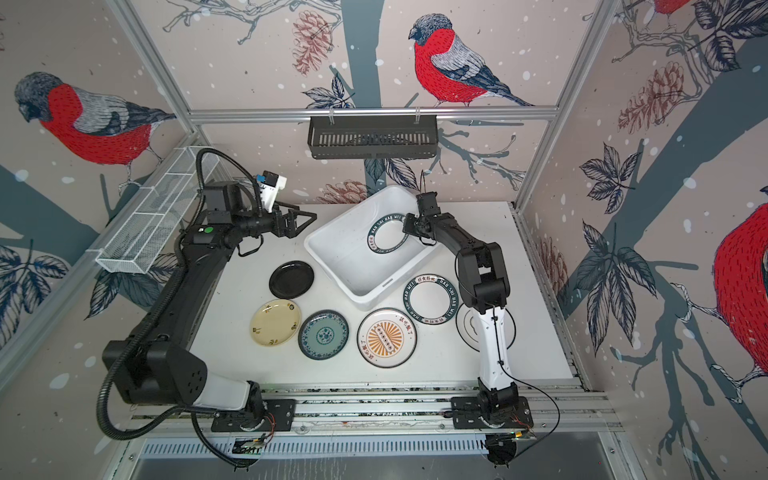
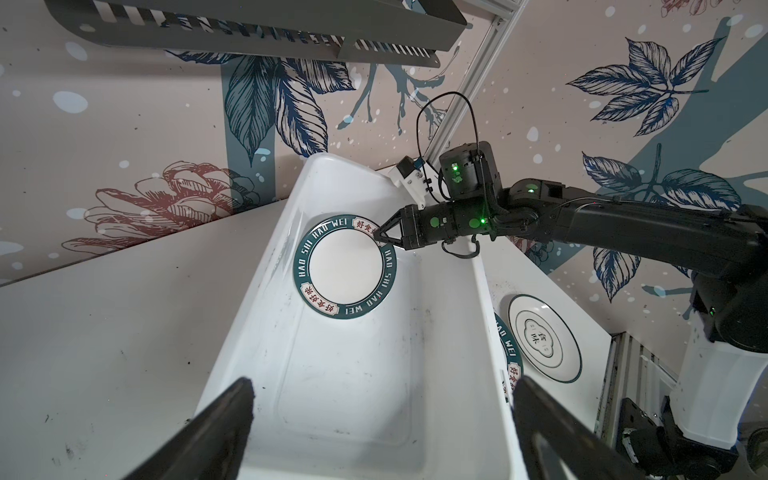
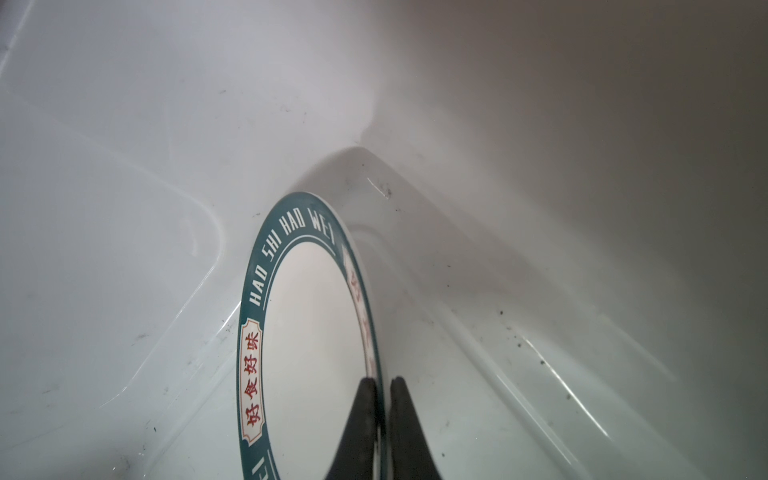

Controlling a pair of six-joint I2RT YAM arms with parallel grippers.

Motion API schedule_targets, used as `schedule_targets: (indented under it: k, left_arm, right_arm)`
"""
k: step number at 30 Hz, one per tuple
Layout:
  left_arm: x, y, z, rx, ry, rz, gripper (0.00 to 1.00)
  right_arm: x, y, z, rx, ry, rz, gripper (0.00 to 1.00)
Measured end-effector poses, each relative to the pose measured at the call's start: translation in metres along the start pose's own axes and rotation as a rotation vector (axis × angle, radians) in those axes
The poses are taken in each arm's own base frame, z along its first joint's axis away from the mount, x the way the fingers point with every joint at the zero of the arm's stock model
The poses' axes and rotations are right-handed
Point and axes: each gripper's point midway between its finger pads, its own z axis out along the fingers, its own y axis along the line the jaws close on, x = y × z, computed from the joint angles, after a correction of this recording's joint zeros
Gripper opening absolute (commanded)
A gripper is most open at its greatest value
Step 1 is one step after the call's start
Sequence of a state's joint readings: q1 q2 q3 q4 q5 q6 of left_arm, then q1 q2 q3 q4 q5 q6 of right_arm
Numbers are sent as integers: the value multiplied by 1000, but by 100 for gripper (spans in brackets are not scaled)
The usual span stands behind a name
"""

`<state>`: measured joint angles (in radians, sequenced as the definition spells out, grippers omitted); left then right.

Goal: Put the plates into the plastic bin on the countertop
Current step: 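Lower the green-rimmed plate into the white bin with the right gripper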

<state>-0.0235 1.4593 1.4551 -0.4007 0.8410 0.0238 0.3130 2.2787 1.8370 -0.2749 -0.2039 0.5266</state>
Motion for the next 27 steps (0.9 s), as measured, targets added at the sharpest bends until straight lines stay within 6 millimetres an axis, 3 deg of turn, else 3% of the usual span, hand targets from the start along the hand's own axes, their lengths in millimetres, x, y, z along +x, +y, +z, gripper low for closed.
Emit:
schedule_targets:
  k: [16, 27]
  left_arm:
    - [3, 1, 1, 0, 5, -5, 96]
    - [3, 1, 1, 1, 4, -6, 96]
  right_arm:
    - [-1, 18, -8, 8, -34, -69, 2]
    - [-1, 18, -5, -1, -27, -88, 6]
